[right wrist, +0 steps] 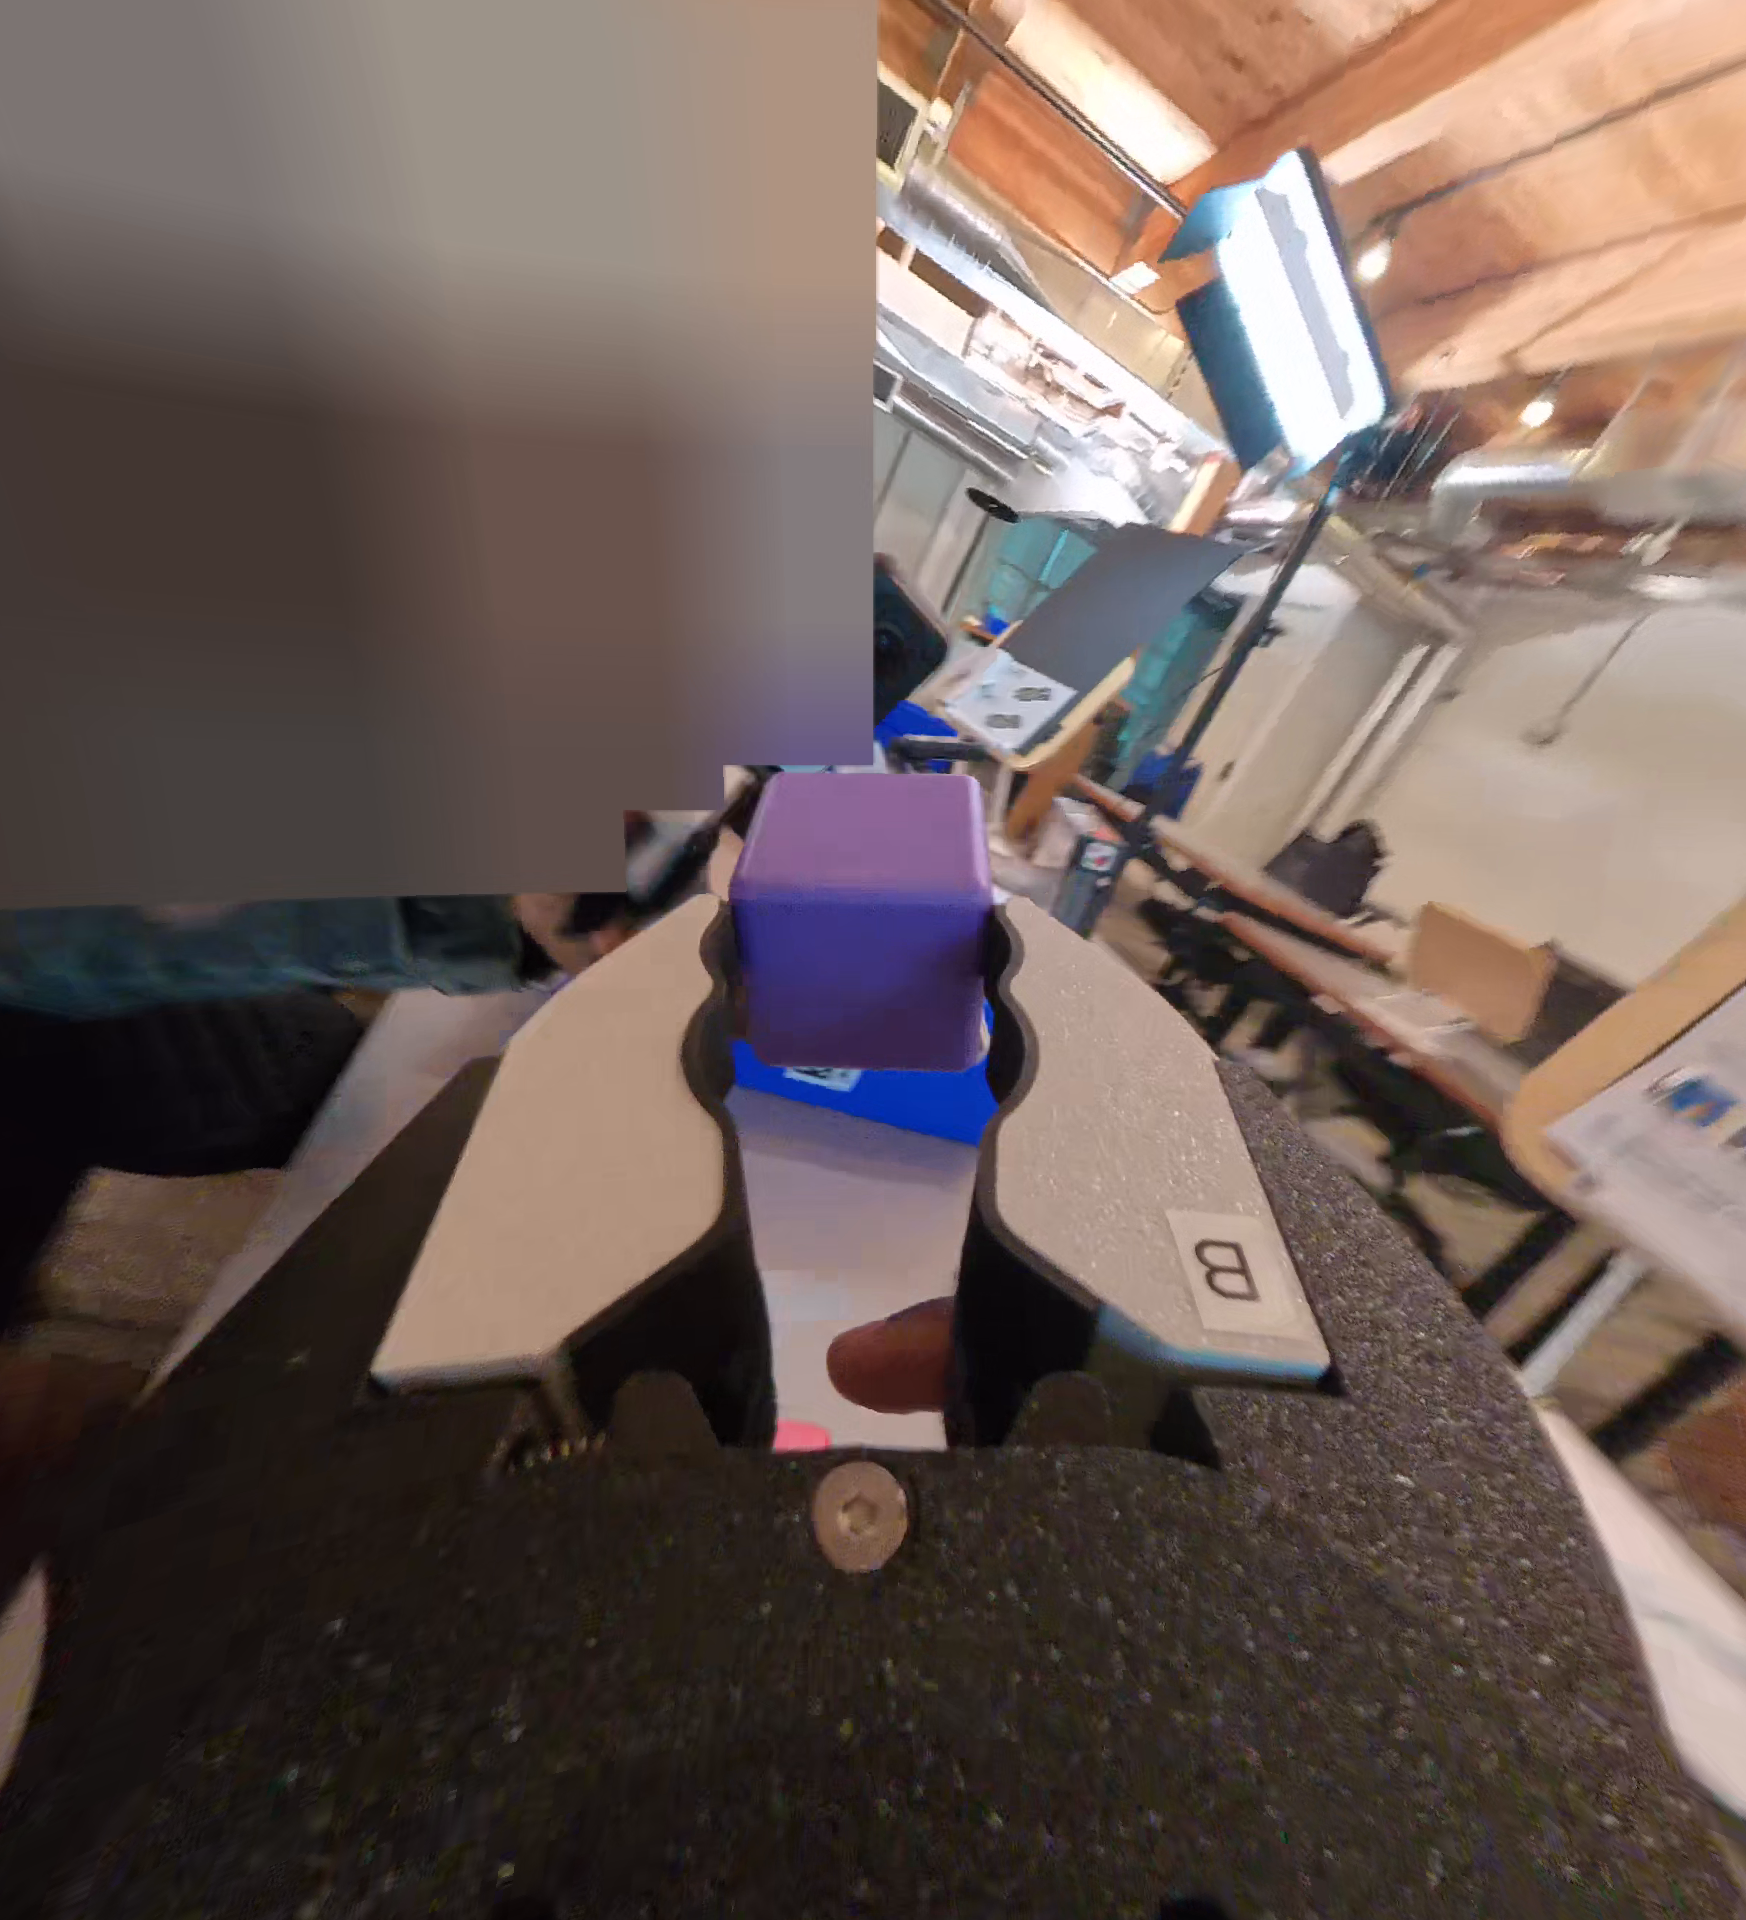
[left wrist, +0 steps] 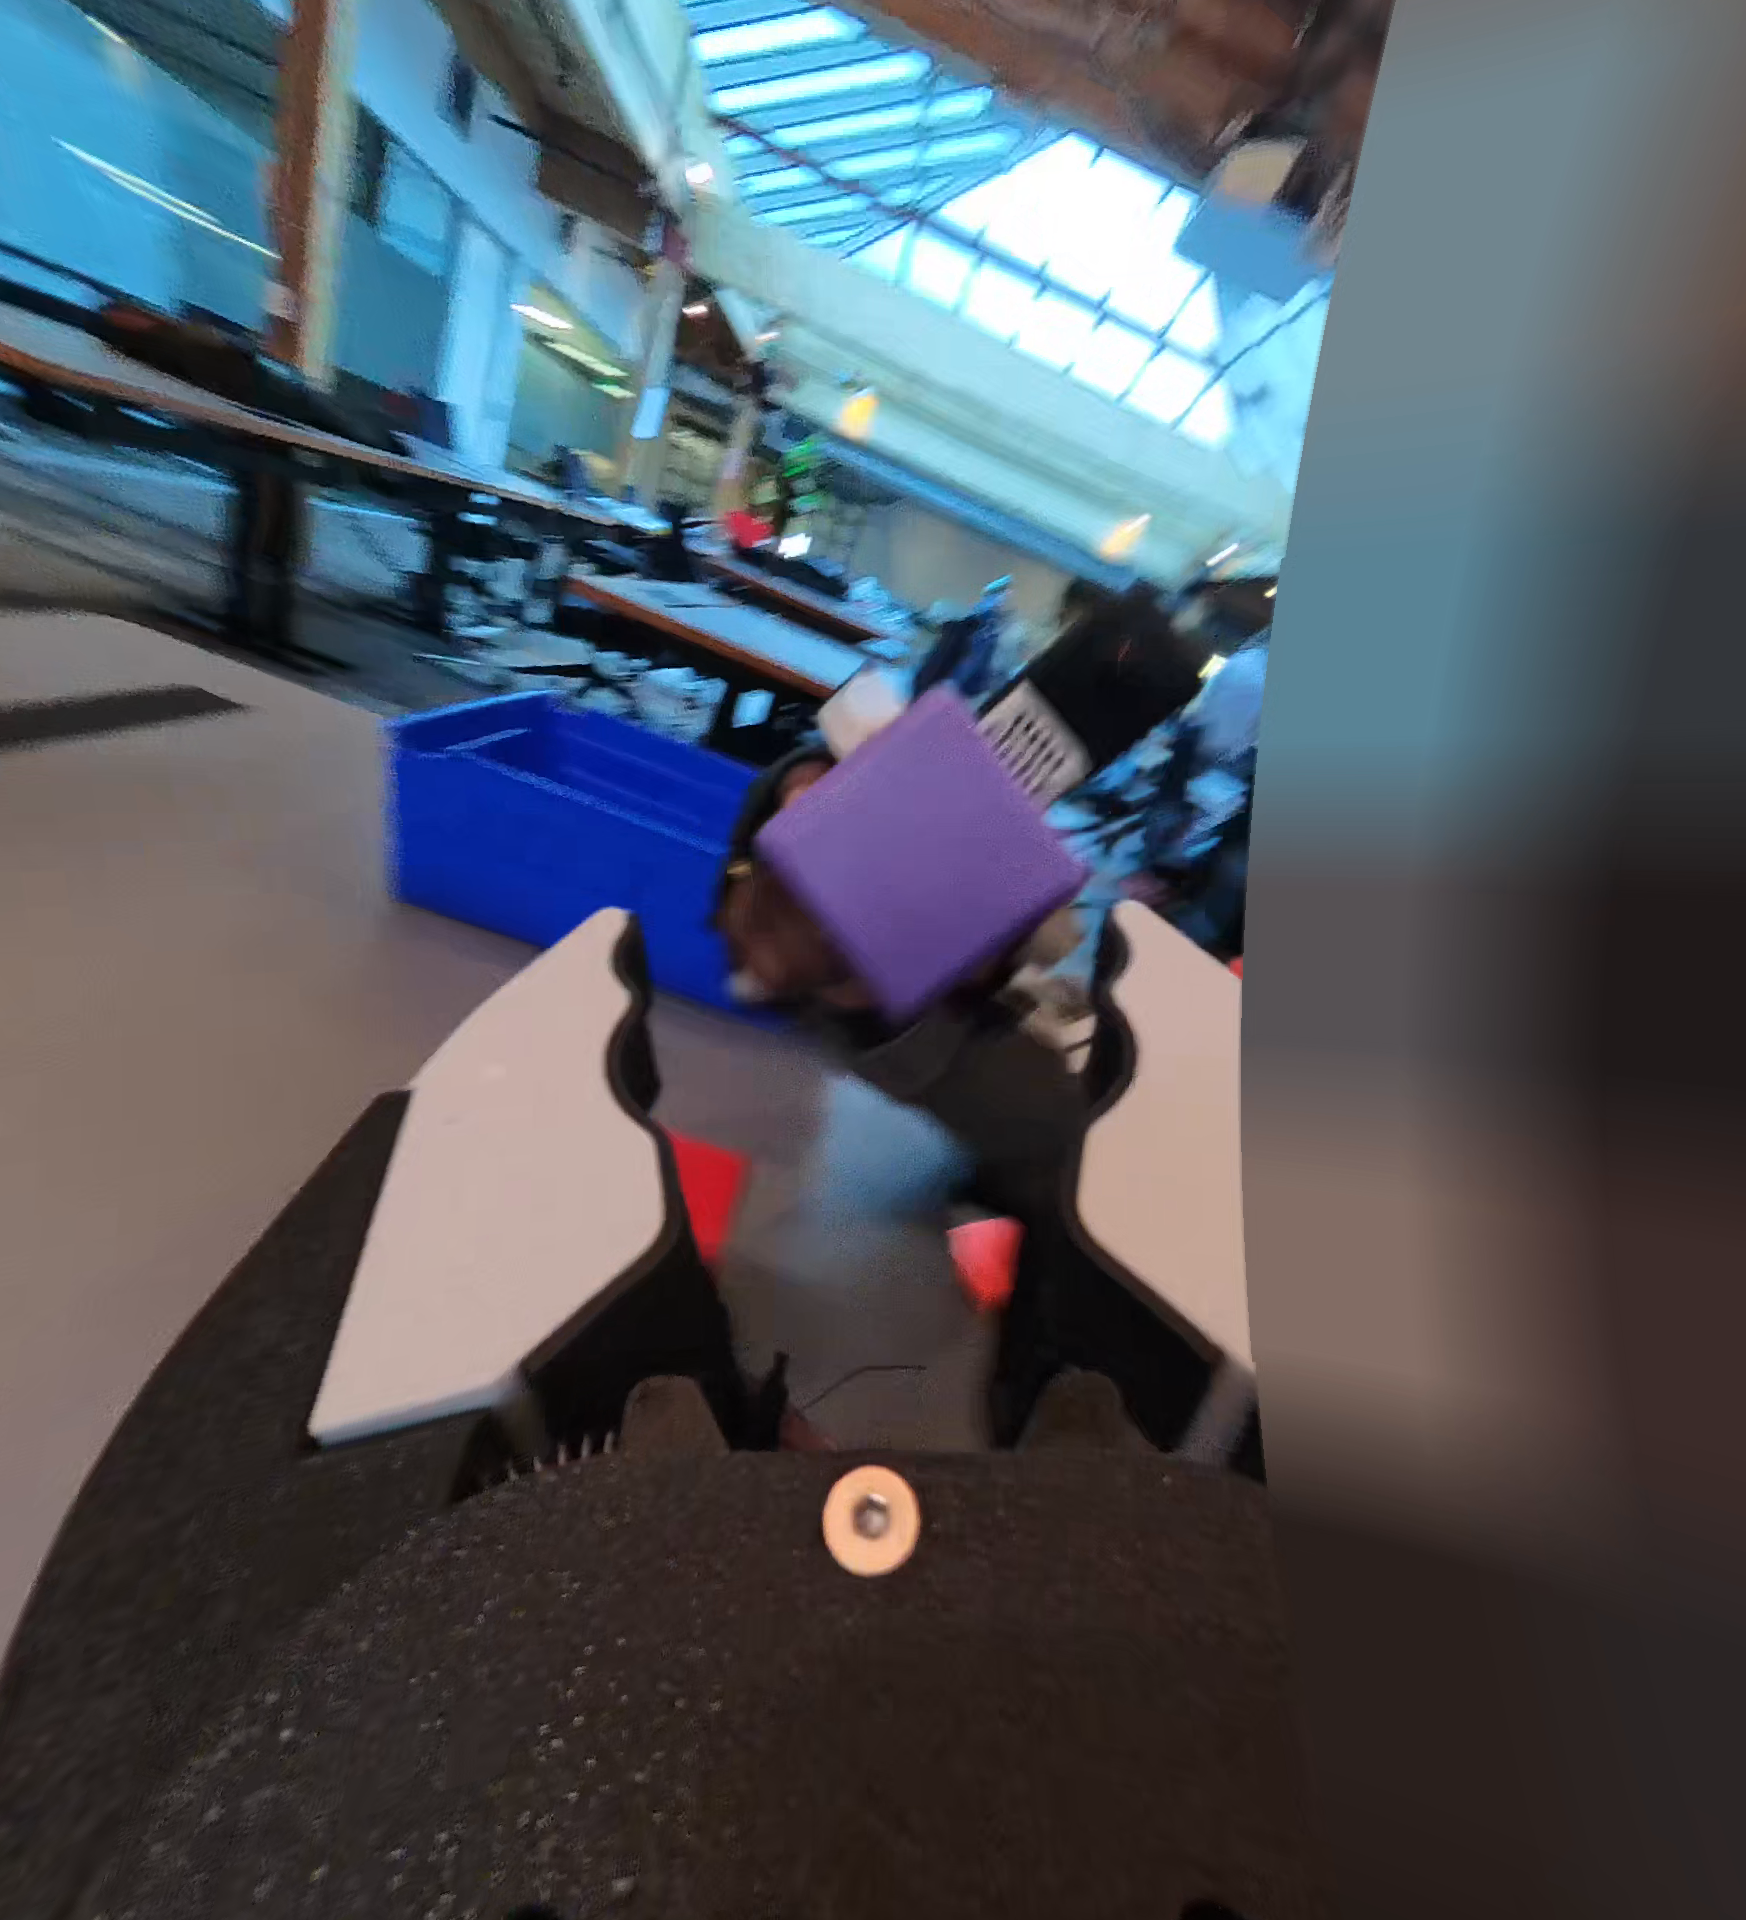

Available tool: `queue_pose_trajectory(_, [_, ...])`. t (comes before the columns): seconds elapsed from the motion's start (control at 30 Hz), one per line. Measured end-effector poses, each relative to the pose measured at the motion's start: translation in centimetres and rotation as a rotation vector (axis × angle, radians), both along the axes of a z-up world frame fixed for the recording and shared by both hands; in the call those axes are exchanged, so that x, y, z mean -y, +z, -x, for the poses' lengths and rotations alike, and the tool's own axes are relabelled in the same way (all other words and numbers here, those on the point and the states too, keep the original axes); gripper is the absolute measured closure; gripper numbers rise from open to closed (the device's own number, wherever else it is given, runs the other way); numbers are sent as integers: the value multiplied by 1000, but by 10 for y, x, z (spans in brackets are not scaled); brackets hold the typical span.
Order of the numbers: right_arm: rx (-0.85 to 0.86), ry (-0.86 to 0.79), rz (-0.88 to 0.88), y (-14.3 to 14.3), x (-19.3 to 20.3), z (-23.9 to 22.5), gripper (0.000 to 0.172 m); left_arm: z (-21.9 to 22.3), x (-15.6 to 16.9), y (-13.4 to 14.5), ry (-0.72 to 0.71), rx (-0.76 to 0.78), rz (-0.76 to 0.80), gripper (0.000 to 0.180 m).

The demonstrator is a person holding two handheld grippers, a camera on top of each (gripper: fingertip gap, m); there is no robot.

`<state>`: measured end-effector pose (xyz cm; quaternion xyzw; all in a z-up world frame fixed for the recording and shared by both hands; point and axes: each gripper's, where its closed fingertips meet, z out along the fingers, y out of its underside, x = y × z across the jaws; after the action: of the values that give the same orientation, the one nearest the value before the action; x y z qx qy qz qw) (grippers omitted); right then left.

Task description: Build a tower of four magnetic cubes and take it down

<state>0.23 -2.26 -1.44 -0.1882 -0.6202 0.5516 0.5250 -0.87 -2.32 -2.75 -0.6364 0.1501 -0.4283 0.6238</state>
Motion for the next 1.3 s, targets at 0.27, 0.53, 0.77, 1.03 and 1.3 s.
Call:
queue_pose_trajectory(0.27, [284,172,253,-48,-36,-17,126,-17,-39,-114,-2,-536,36,93])
queue_pose_trajectory(0.53, [344,147,297,-77,-50,-16,126,-35,-50,-150,-86,-664,49,131])
queue_pose_trajectory(0.77, [390,165,255,-87,-41,-14,126,-37,-49,-150,-103,-661,52,131])
queue_pose_trajectory(1.03, [450,179,265,-102,-40,-12,126,-37,-49,-149,-99,-666,43,131])
queue_pose_trajectory(1.3, [455,192,272,-102,-41,-12,126,-37,-49,-150,-99,-664,46,131])
